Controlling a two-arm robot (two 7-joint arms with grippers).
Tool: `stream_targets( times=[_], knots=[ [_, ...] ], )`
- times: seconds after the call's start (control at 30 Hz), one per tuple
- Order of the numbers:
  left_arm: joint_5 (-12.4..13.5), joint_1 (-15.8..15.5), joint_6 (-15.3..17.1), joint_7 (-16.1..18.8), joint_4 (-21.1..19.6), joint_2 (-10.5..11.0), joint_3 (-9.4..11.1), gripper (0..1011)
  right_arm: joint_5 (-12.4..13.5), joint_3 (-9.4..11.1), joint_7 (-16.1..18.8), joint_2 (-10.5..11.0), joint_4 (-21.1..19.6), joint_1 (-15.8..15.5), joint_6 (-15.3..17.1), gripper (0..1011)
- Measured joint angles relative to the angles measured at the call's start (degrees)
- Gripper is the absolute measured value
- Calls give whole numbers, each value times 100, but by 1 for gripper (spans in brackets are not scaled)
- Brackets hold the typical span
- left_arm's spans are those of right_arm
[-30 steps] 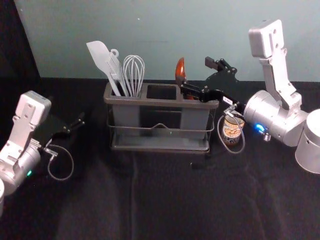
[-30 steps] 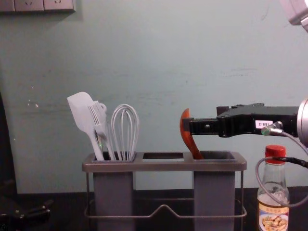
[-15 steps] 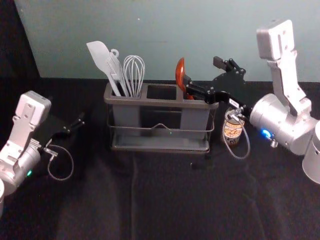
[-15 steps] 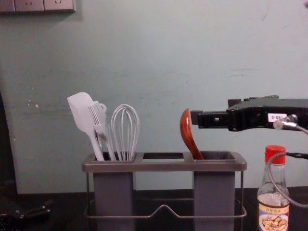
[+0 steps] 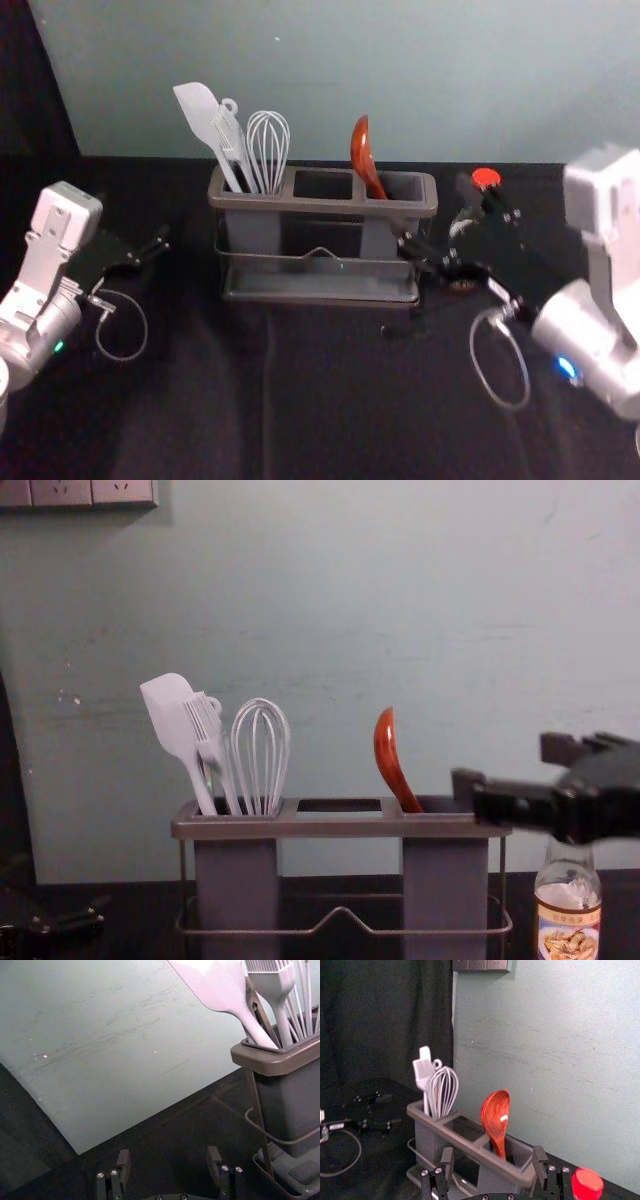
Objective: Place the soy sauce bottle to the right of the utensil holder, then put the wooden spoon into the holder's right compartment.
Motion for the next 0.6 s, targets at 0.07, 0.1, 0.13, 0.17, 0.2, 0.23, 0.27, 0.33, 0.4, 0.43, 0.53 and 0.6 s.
stream_targets(
  times=[0.07,0.1,0.13,0.17,0.2,0.23,0.27,0.33,0.4,0.43,0.53,0.6],
  knots=[
    [0,0,0,0,0,0,0,1005,-92,67,-12,37,-21,-268,-326,1002],
    [0,0,0,0,0,0,0,1005,-124,91,-23,42,-24,-356,-439,1003],
    [0,0,0,0,0,0,0,1005,-186,132,-61,46,-26,-515,-635,1002],
    [0,0,0,0,0,0,0,1005,-220,152,-78,46,-26,-593,-745,1002],
    [0,0,0,0,0,0,0,1005,-253,171,-99,45,-24,-664,-841,1002],
    [0,0,0,0,0,0,0,1005,-316,209,-142,32,-8,-803,-1024,1002],
    [0,0,0,0,0,0,0,1005,-348,227,-162,22,4,-871,-1108,1002],
    [0,0,0,0,0,0,0,1005,-394,261,-202,-5,34,-993,-1256,1003],
    [0,0,0,0,0,0,0,1005,-453,293,-247,-41,85,-1136,-1422,1002],
    [0,0,0,0,0,0,0,1005,-477,299,-259,-58,107,-1184,-1473,1003],
    [0,0,0,0,0,0,0,1005,-534,315,-286,-120,209,-1323,-1633,1002],
    [0,0,0,0,0,0,0,1005,-561,331,-297,-181,312,-1403,-1747,1002]
  ],
)
